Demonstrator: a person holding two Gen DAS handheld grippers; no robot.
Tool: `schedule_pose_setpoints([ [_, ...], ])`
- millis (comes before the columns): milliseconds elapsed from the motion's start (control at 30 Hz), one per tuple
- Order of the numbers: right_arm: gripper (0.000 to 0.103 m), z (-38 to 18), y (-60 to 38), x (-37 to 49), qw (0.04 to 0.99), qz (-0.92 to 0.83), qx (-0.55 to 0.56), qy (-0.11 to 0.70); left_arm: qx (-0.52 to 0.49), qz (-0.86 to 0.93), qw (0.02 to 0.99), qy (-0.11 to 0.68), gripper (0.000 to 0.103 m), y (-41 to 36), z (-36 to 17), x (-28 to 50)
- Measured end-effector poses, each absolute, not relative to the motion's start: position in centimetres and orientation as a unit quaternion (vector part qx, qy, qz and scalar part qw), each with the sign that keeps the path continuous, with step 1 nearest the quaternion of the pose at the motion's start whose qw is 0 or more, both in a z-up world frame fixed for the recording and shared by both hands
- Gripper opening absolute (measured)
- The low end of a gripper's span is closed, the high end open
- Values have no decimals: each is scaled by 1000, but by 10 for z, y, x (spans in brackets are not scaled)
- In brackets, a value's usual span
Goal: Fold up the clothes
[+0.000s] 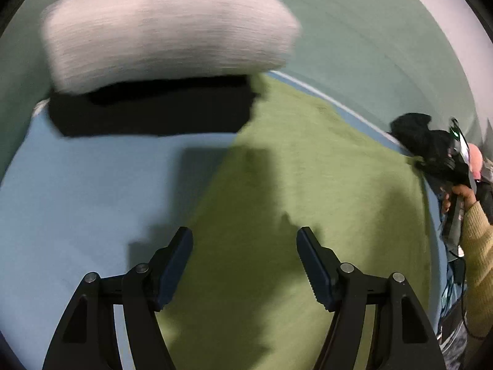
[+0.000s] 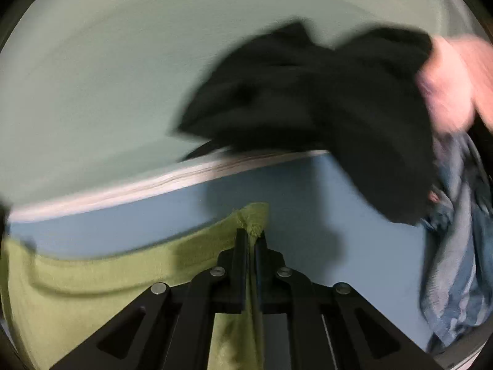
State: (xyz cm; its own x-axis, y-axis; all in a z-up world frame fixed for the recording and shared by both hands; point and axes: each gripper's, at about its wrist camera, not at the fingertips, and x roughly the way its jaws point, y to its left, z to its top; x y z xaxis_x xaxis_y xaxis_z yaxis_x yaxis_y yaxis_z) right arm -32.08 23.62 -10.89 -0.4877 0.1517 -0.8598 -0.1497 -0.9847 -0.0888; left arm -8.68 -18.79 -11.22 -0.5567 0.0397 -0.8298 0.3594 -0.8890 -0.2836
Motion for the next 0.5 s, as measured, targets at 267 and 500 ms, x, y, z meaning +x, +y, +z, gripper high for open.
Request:
schedule_pose_setpoints([
  [267,72,-99,257,-264,55,883,-465,20,501,-827,160,199,71,-221,-109,-20],
  [500,67,-85,287,-72,-137,830,-532,95,520,-811,164,213,71,-224,-112,76],
])
